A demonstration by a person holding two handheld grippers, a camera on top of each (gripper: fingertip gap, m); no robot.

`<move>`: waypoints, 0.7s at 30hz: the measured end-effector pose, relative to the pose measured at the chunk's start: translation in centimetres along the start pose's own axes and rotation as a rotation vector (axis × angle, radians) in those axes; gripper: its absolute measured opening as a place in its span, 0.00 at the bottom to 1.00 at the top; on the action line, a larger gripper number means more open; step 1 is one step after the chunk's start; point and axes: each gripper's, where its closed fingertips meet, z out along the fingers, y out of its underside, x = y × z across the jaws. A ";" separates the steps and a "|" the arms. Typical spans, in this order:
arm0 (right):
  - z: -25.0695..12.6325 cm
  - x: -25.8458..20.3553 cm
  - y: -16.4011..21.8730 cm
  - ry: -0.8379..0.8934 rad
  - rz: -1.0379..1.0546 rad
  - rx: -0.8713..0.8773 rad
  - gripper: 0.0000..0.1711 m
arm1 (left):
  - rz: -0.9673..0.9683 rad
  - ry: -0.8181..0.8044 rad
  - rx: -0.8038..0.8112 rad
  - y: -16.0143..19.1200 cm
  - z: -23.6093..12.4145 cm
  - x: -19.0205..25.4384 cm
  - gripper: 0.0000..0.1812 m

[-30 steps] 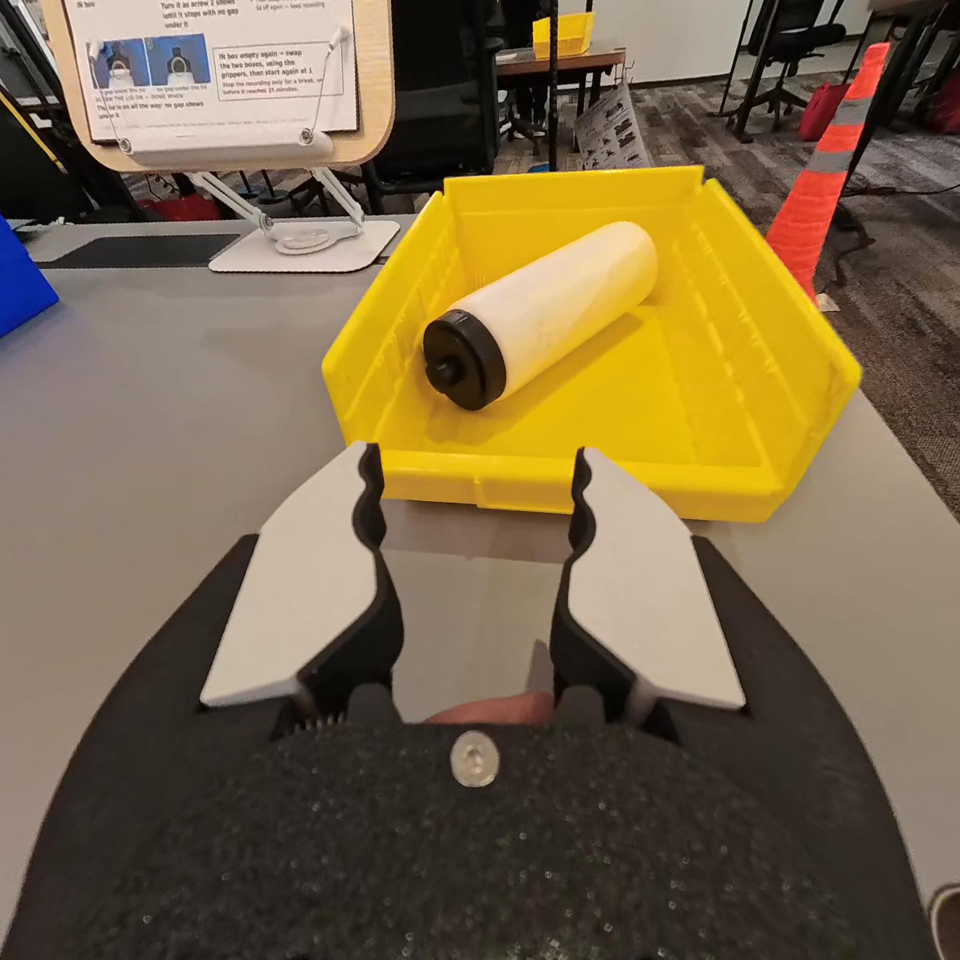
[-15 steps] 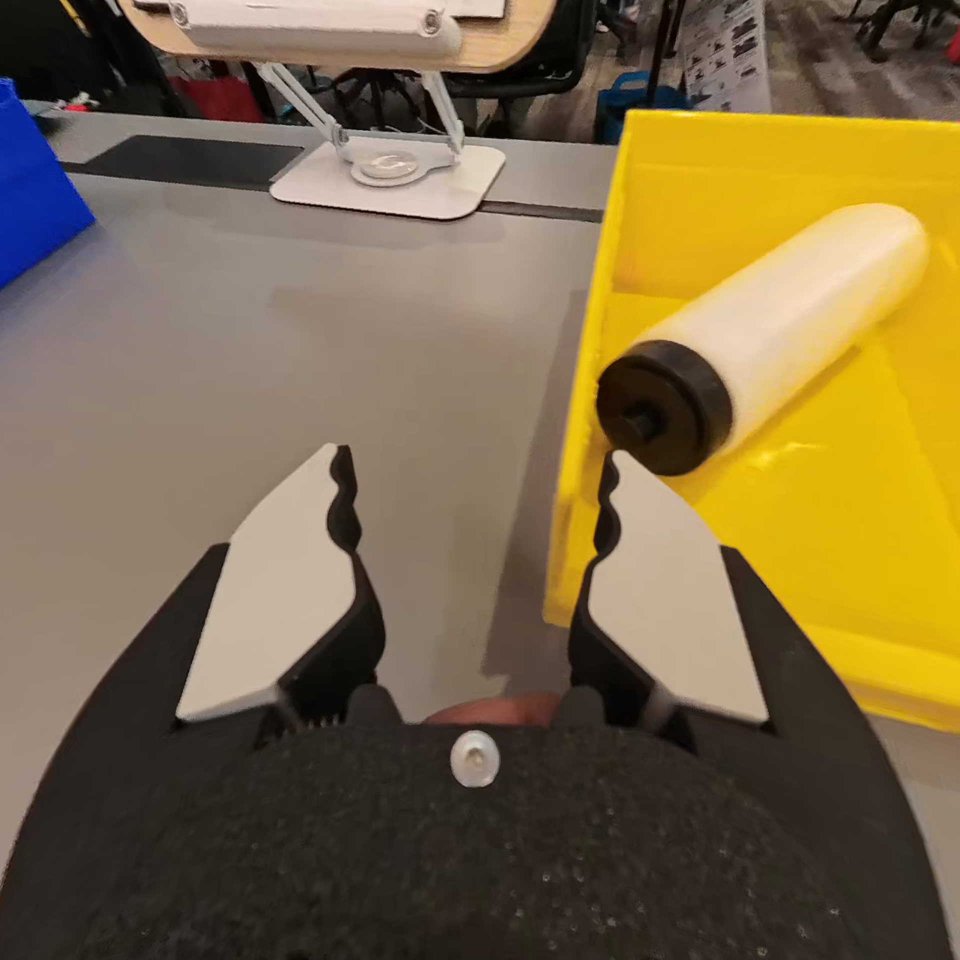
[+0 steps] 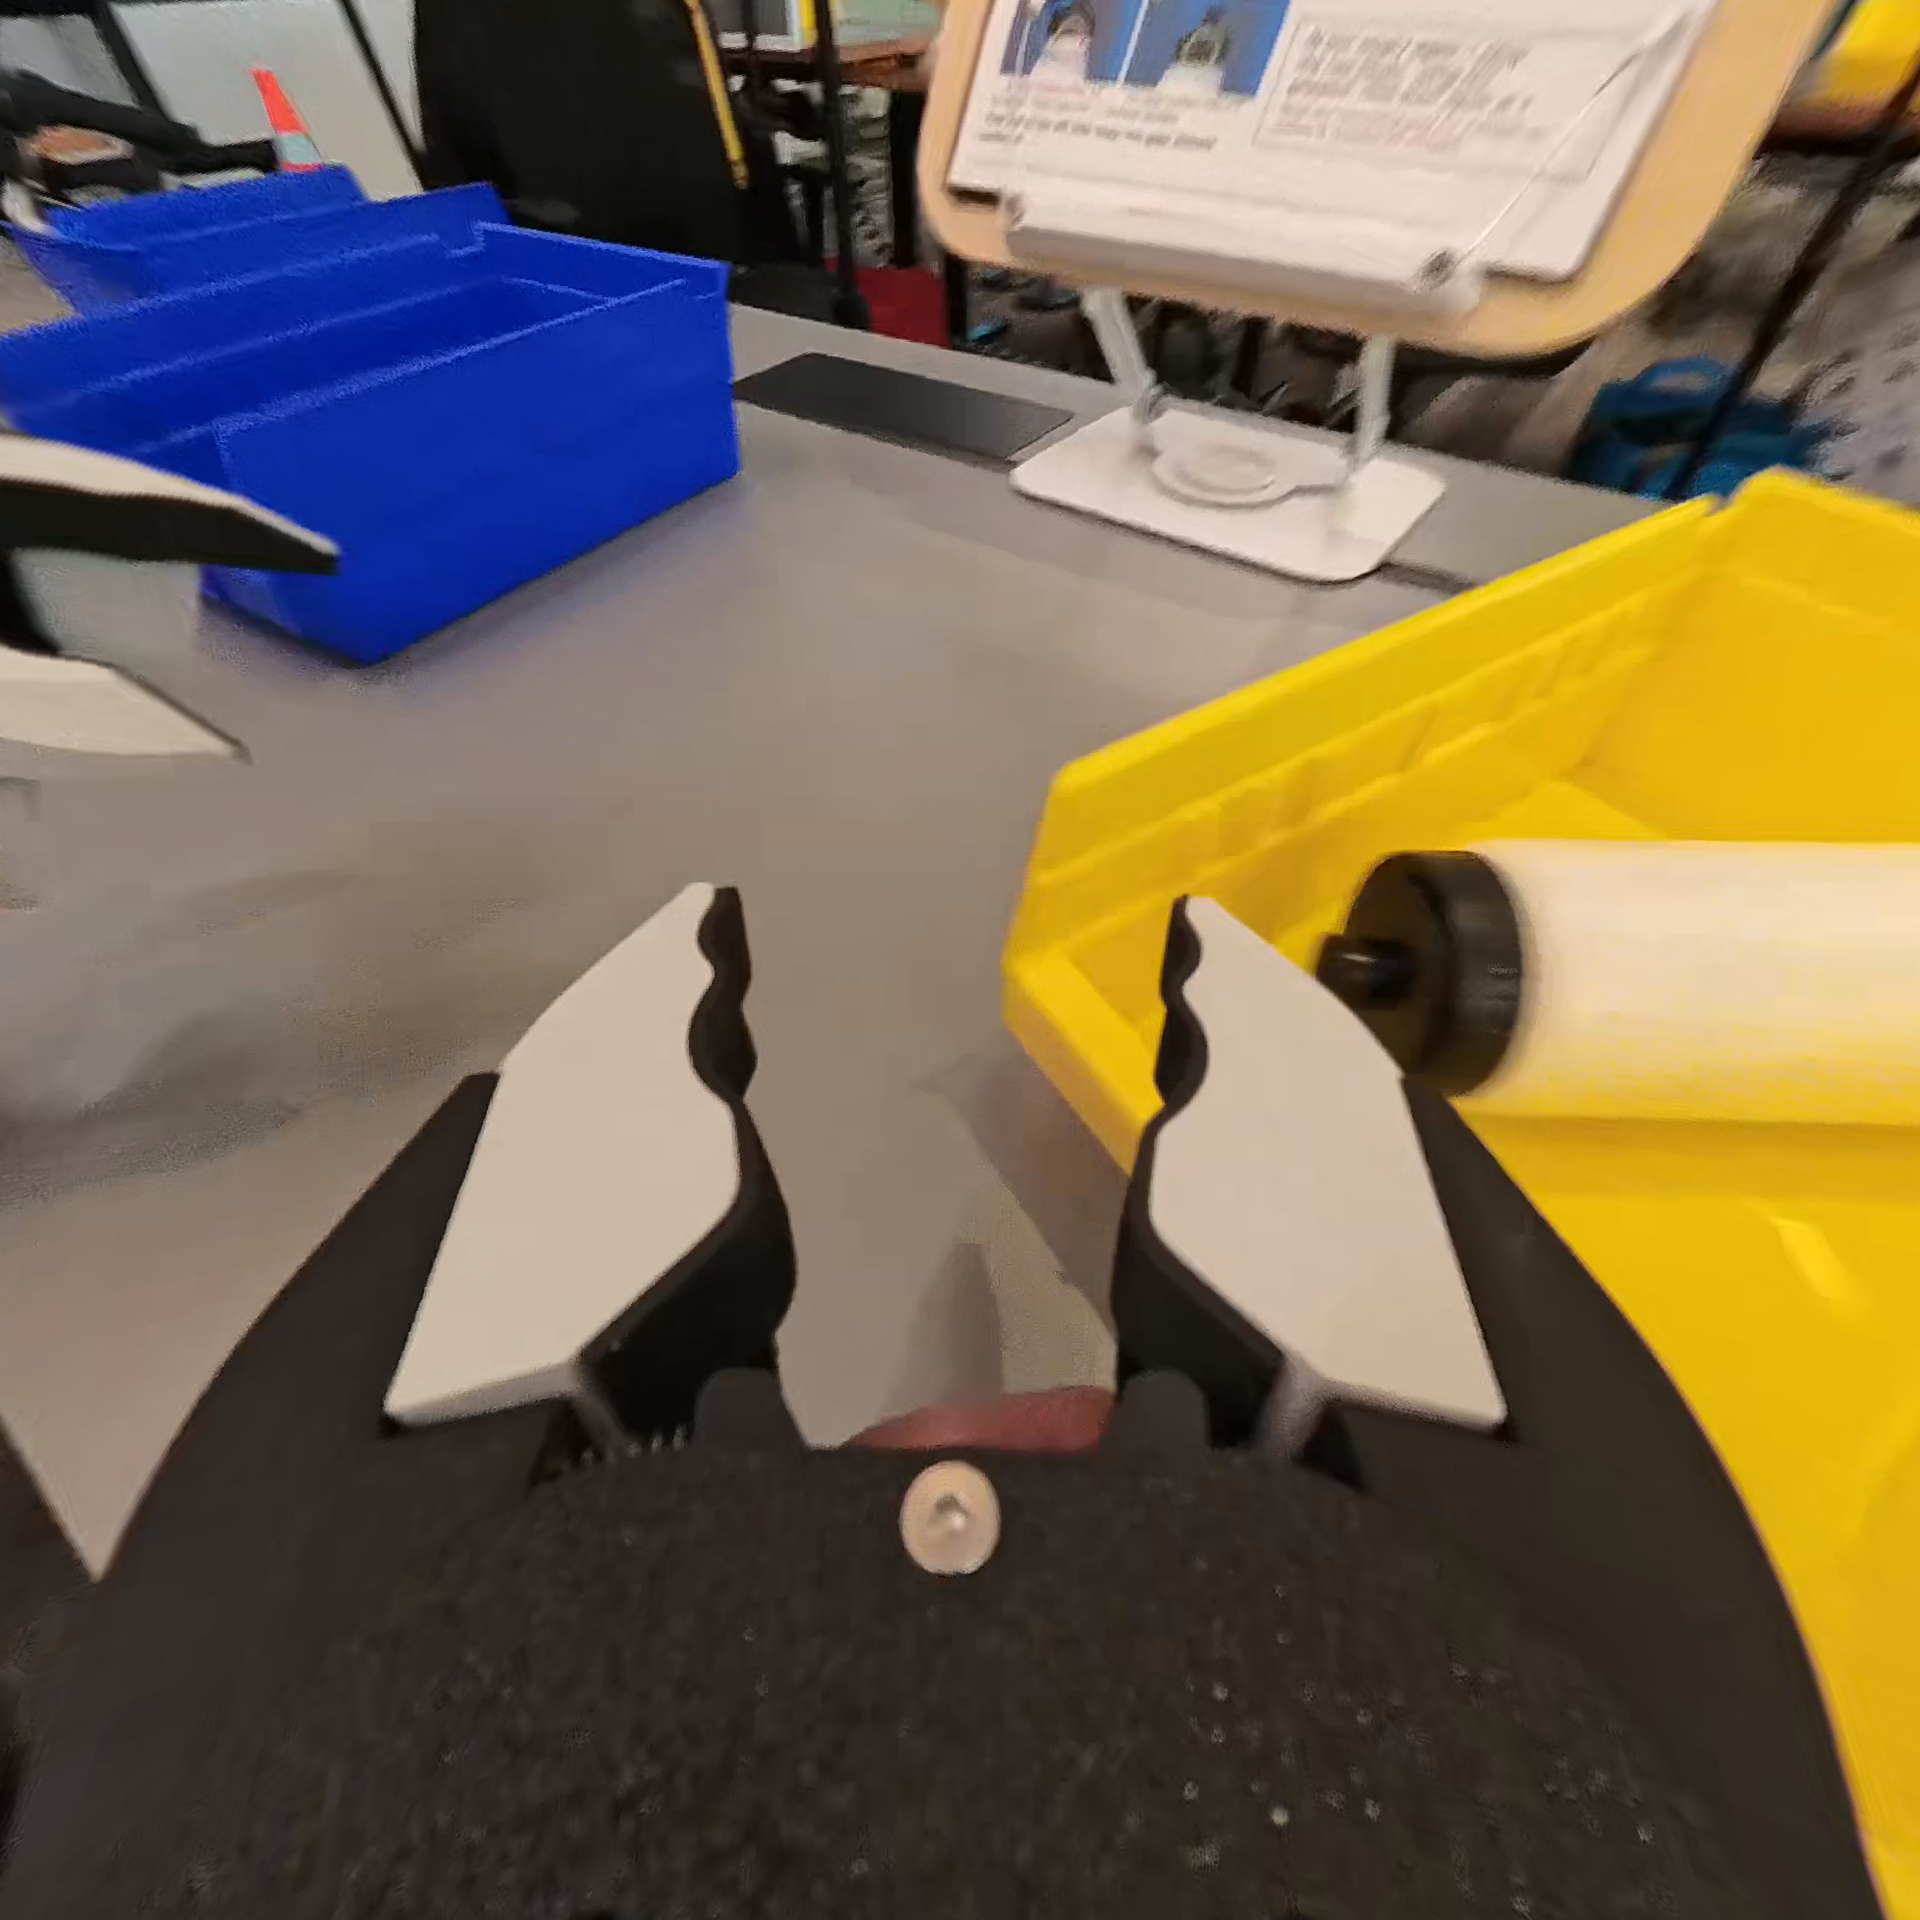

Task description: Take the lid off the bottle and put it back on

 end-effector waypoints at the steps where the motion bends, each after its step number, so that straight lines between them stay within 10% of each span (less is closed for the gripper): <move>1: -1.1 0.6 -0.1 0.056 -0.033 0.018 0.44 | 0.021 0.019 -0.012 -0.6 1.9 1.3 0.52; 8: -9.2 10.1 2.8 0.540 0.146 0.053 0.42 | 0.052 0.115 -0.127 -2.6 15.6 7.1 0.50; 11: -10.8 12.9 4.1 0.666 0.243 0.079 0.37 | -0.015 0.168 -0.171 -2.3 18.7 8.4 0.33; 15: -9.2 14.3 6.9 0.710 0.371 -0.051 0.31 | -0.044 0.060 -0.210 -1.9 19.3 6.6 0.07; 21: -6.6 13.4 6.4 0.724 0.347 -0.134 0.03 | -0.012 -0.066 -0.226 -0.8 15.6 3.8 0.05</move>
